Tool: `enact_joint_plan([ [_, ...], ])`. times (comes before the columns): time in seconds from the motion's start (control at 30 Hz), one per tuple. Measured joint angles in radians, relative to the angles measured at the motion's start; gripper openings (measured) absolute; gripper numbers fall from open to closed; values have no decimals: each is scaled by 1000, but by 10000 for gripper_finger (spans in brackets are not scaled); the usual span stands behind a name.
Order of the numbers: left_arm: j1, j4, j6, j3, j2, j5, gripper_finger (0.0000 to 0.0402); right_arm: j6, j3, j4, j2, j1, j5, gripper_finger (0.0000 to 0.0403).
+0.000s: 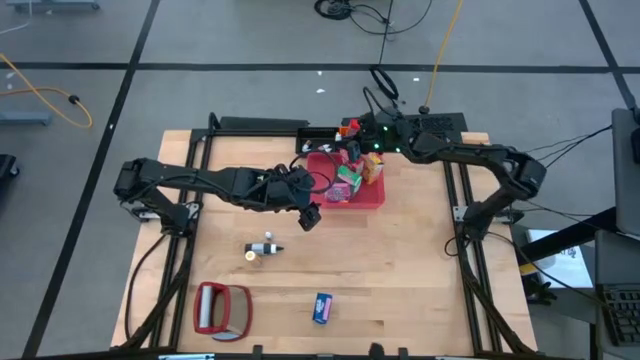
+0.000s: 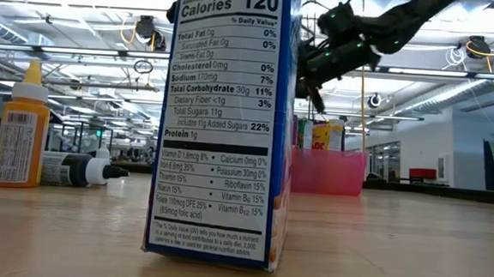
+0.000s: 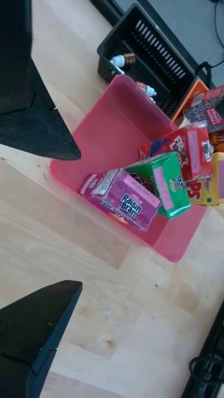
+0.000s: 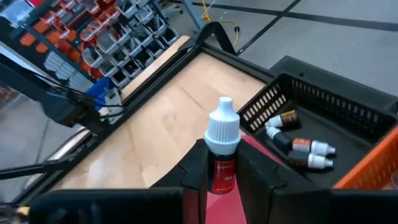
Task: Pick & Place Kitchen Items
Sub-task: Put the small red food coloring bottle into the black bin
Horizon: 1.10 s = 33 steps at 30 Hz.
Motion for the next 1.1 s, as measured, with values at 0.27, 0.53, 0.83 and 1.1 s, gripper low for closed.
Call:
enact_joint_plan([
  [0.27, -2, 12, -17, 0, 0, 0, 335, -71, 147, 2, 144, -26, 0, 49],
  [0.53, -8, 8, -21, 0, 0, 0, 335, -118, 232, -33, 258, -44, 66, 49],
  [0.83, -27, 7, -32, 0, 0, 0, 335, -118, 231, -40, 311, -63, 142, 48],
  [1.1, -35, 7, -39, 0, 0, 0, 335, -117, 231, -22, 351, -63, 166, 46],
])
